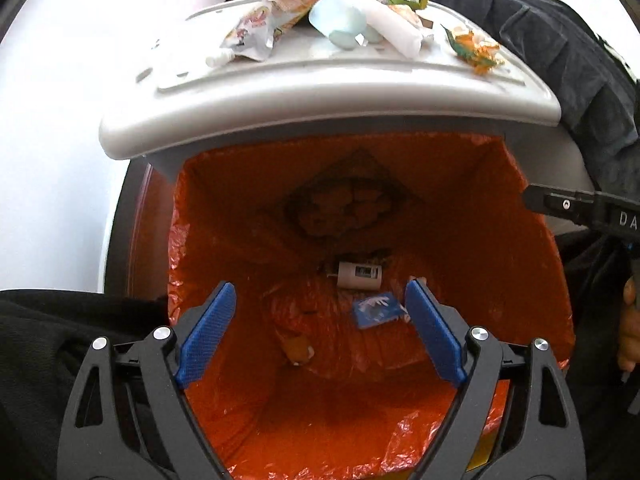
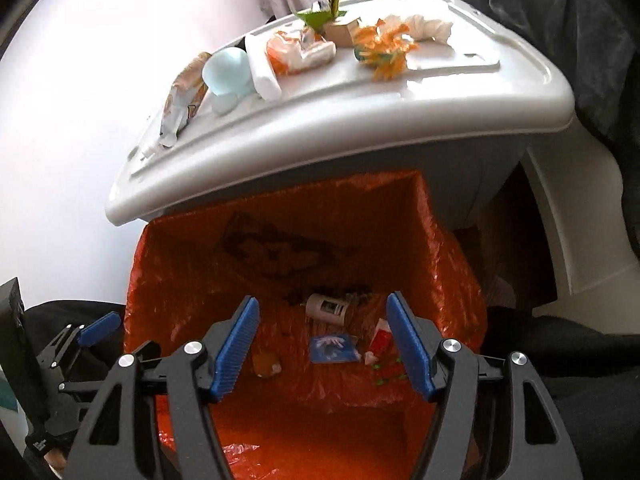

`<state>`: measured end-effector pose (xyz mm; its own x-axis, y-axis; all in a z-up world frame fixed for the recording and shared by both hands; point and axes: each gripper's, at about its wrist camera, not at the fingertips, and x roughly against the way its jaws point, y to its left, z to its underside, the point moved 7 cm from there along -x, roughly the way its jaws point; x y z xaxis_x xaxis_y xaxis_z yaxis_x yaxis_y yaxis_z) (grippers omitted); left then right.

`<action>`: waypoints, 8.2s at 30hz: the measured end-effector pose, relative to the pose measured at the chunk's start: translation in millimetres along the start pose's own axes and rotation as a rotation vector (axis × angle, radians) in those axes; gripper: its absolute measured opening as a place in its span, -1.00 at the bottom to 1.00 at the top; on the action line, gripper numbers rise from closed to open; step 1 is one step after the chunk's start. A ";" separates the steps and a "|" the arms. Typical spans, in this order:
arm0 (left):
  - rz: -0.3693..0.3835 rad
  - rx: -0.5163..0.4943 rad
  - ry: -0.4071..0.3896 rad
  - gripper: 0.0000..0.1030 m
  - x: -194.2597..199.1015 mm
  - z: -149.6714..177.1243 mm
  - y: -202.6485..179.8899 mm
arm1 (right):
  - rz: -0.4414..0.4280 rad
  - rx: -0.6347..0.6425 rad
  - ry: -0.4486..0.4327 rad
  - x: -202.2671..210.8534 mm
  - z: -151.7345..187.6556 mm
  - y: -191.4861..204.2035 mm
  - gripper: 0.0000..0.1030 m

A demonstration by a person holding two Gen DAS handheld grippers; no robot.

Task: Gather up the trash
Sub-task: 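Move both items over the bin and open both tools to drop them, then grasp the white foam stick with the right tool while the left tool grasps the snack pouch, then lower both items into the bin and open both tools, then grasp the orange toy dinosaur with the right tool while the left tool grasps the pale blue cup, then carry the dinosaur and cup over the bin and open both tools to drop them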

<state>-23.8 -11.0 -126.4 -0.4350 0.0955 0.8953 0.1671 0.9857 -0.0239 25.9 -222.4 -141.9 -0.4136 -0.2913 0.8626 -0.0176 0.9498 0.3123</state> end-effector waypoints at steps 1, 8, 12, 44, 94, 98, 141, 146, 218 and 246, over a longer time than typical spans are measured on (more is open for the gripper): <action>0.006 0.006 -0.010 0.64 2.6 -2.8 -0.1 | 0.000 0.006 -0.003 1.3 -2.0 1.2 0.28; -0.006 0.006 -0.084 0.65 15.8 -38.6 1.0 | 0.004 0.098 -0.027 9.3 -32.4 20.5 0.28; 0.006 0.020 -0.118 0.71 21.7 -65.4 4.4 | -0.012 0.150 -0.060 16.4 -72.1 37.5 0.28; 0.060 0.130 -0.225 0.77 29.2 -133.1 51.9 | -0.095 0.073 -0.150 10.1 -177.8 41.2 -0.68; -0.009 0.058 -0.215 -0.27 46.2 -92.8 -0.1 | -0.062 0.138 -0.227 35.6 -110.0 38.9 -0.68; -0.020 0.080 -0.176 -0.27 30.8 -56.1 2.5 | -0.044 0.164 -0.198 33.1 -47.6 41.9 -0.68; -0.016 0.159 0.063 0.76 -41.6 2.1 9.7 | 0.052 -0.034 -0.109 2.1 5.6 9.7 0.45; -0.003 0.158 0.044 0.76 -39.6 -0.5 9.1 | 0.067 -0.012 -0.172 19.7 -61.8 1.7 0.45; 0.319 -0.446 -0.120 -0.13 -95.9 -260.1 -32.5 | -0.095 -0.075 -0.291 28.4 -200.6 -16.5 0.06; 0.126 -0.036 -0.214 -0.76 -11.1 -181.9 -6.7 | -0.076 -0.015 -0.305 39.9 -180.4 -9.3 0.06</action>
<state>140.9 -44.0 -55.3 -0.5856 0.2485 0.7716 0.2620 0.9588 -0.1100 173.8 -263.4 -38.6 -0.6654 -0.3116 0.6784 -0.0467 0.9243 0.3787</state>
